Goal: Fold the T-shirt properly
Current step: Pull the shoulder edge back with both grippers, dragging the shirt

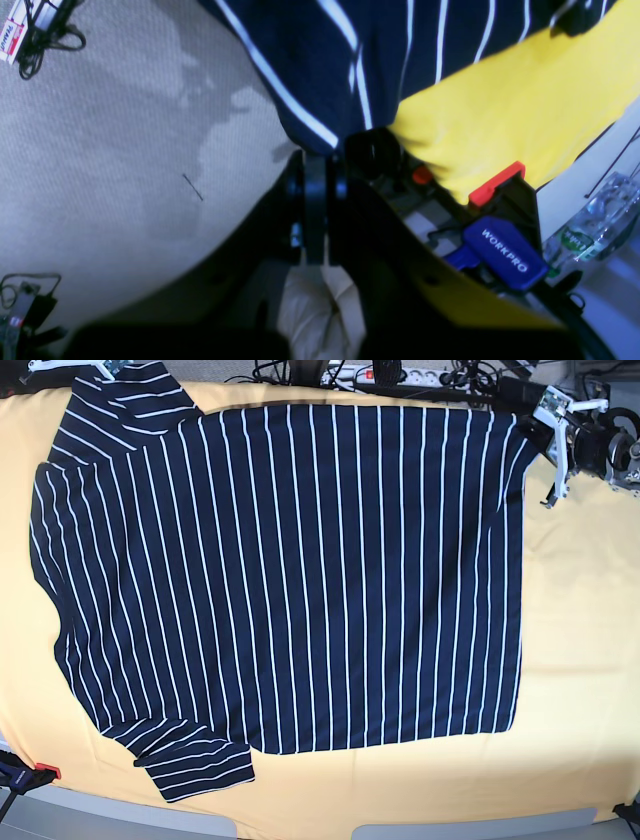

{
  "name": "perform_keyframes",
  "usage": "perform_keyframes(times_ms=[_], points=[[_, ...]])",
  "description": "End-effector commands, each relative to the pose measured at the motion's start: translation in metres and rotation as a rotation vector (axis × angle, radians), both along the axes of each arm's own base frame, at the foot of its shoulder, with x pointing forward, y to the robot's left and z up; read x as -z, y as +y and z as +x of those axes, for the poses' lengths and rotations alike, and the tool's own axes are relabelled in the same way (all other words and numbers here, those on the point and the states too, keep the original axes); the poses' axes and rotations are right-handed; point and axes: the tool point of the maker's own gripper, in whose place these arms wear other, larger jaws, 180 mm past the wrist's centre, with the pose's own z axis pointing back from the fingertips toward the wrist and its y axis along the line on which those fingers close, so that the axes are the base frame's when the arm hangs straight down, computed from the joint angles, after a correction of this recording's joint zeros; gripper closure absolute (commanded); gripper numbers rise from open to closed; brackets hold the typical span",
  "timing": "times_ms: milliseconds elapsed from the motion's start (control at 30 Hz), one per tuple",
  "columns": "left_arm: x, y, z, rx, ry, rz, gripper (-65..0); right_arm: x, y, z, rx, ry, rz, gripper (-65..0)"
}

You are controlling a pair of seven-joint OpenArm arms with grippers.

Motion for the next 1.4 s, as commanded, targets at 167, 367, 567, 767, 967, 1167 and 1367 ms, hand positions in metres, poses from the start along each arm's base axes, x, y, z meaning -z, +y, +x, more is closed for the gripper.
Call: perform_keyframes(times_ms=[167, 367, 567, 767, 967, 1167, 1367], points=[[-0.005, -0.002, 0.001, 0.001, 0.004, -0.014, 0.0, 0.0, -0.002, -0.022, 0.081, 0.099, 0.002, 0.0], [-0.005, -0.002, 0.001, 0.0, 0.004, -0.015, 0.0, 0.003, 0.007, -0.031, 0.102, 0.145, 0.056, 0.0], [-0.006, -0.003, 0.003, 0.002, -0.003, -0.015, 0.0, -0.007, -0.012, -0.006, 0.031, 0.018, -0.07, 0.0], [-0.026, -0.028, 0.017, 0.034, -0.067, -0.087, 0.0, -0.029, -0.022, 0.04, -0.076, -0.228, -0.17, 0.0], [-0.039, -0.045, 0.02, 0.05, -0.101, -0.128, 0.0, -0.04, -0.026, 0.063, -0.092, -0.332, -0.212, 0.0], [-0.023, -0.014, 0.043, -0.014, -0.191, 0.046, 0.0, -0.059, -0.02, 0.126, -0.1, -0.558, -0.163, 0.0], [-0.019, -0.009, 0.098, -0.178, -0.431, 0.043, 0.0, -0.072, 0.01, 0.181, -0.153, -0.695, 0.035, 0.0]])
